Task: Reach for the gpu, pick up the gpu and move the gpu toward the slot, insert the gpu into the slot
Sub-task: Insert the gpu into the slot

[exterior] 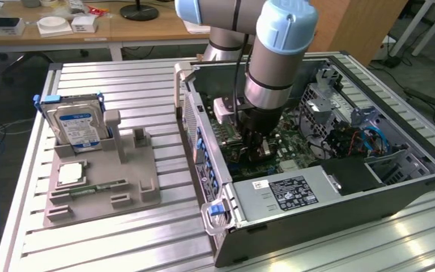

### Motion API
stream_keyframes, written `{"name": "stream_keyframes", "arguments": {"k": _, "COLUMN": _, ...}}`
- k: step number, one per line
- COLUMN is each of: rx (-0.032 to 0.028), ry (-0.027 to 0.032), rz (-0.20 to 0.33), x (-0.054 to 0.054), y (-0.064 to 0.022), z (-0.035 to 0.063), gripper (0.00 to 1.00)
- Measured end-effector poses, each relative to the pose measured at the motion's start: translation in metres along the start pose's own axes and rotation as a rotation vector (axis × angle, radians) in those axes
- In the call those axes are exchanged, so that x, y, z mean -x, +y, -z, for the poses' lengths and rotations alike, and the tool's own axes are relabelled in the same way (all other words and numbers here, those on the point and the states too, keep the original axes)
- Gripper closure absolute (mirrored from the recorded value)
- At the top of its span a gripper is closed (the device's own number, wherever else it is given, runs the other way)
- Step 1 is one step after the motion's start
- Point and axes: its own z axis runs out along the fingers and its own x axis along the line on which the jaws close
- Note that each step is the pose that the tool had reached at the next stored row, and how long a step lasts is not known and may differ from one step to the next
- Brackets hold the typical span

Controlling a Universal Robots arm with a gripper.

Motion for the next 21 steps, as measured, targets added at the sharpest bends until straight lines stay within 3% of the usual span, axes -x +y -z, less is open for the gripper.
{"name": "stream_keyframes", "arguments": {"k": 12, "rx": -0.0041, "ry": -0.0002, "rz": 0.0, "x": 0.001, "y": -0.0007, "z": 0.0302, "gripper": 0.67}}
{"name": "stream_keyframes", "arguments": {"k": 21, "rx": -0.0102, "ry": -0.0002, "rz": 0.0, "x": 0.001, "y": -0.0008, "z": 0.0455, "gripper": 0.67}}
